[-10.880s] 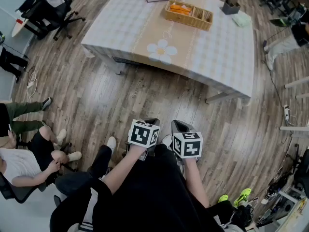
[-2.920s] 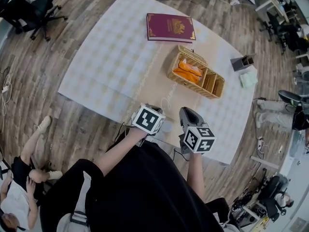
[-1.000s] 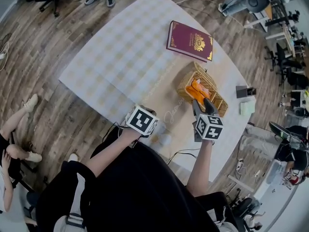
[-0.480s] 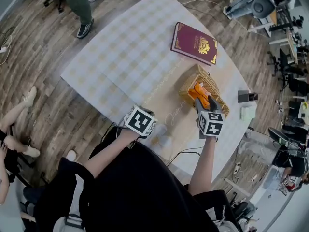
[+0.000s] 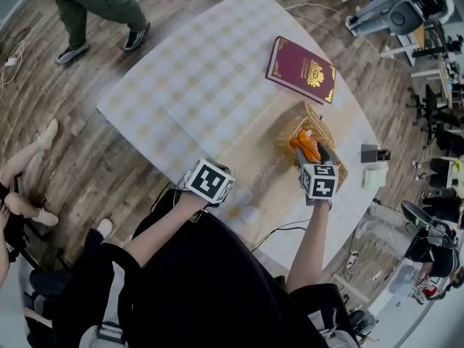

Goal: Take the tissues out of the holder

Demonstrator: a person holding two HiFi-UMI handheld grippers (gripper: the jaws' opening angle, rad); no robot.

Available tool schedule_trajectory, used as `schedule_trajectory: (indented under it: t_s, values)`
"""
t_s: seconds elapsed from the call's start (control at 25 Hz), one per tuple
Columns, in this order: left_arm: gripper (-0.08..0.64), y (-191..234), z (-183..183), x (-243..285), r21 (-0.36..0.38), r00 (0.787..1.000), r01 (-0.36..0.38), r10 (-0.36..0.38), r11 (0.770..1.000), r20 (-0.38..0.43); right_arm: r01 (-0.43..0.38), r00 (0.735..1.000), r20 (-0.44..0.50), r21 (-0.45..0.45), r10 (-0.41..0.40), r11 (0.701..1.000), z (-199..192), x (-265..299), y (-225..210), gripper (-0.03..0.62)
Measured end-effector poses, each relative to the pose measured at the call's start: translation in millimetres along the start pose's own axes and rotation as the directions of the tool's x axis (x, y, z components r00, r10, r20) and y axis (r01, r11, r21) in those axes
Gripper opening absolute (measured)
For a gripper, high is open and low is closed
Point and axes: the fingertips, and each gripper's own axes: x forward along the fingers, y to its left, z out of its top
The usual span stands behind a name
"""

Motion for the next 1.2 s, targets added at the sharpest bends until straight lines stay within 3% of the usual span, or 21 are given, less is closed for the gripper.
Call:
schedule_trajectory:
  t_s: [0.48, 1.2]
  values:
    - [0.0, 18.3, 0.3, -7.8, -0.034, 1.0, -0.016, 0.016, 0.999, -0.004, -0.056, 0.991, -0.129, -0.166, 0.035, 0.985, 5.6, 30.5, -6.0, 0.29]
    - [0.0, 20.5, -4.6, -3.1, -0.059, 1.0, -0.03, 0.029, 0.998, -0.007, -0.116, 0.978, -0.192, -0.175, 0.081, 0.978, -7.2, 48.2, -5.9, 0.267]
